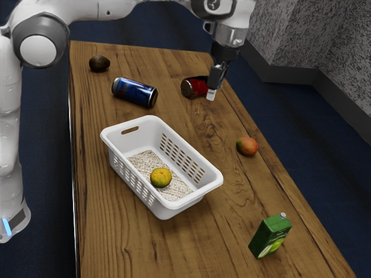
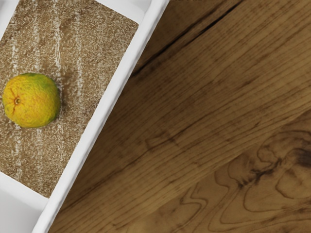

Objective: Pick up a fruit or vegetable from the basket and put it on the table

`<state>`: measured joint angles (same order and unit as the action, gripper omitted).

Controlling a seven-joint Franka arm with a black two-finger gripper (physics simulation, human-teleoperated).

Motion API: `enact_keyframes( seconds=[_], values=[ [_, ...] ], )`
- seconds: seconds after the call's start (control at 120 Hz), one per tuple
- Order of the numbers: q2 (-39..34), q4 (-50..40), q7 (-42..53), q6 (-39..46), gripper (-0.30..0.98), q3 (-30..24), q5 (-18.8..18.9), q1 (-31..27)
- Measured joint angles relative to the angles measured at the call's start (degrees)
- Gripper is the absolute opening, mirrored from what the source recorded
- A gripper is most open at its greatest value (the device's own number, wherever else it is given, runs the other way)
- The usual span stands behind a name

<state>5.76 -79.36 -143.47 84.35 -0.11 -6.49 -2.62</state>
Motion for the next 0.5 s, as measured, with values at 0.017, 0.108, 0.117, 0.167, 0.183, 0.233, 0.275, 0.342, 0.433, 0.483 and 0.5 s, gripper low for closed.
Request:
enact_keyframes(
  seconds=[0.017,0.108,0.117,0.167,0.183,0.233,0.275,0.342,0.433,0.483,0.5],
  values=[
    [0.2,0.0,0.0,0.0,0.69,0.0,-0.1,-0.1],
    [1.4,0.0,0.0,0.0,0.69,0.1,-0.3,-0.4],
    [1.4,0.0,0.0,0.0,0.69,0.0,-0.3,-0.5],
    [1.3,0.8,0.2,0.1,0.69,-0.4,-0.6,-0.4],
    [1.2,1.3,0.6,0.1,0.69,-0.5,-1.0,-0.1],
    [-0.8,1.9,2.5,-0.2,0.69,-0.6,-2.9,1.4],
    [-2.5,2.0,4.4,-1.5,0.69,-0.7,-4.3,2.9],
    [-3.0,1.8,10.1,-4.0,0.69,-0.6,-6.0,5.6],
    [-2.4,1.6,19.6,-6.5,0.69,-0.6,-9.0,7.5],
    [-2.5,1.6,24.6,-7.5,0.69,-0.8,-10.3,7.5],
    [-2.6,1.6,26.2,-7.7,0.69,-0.7,-10.5,7.5]
  ],
)
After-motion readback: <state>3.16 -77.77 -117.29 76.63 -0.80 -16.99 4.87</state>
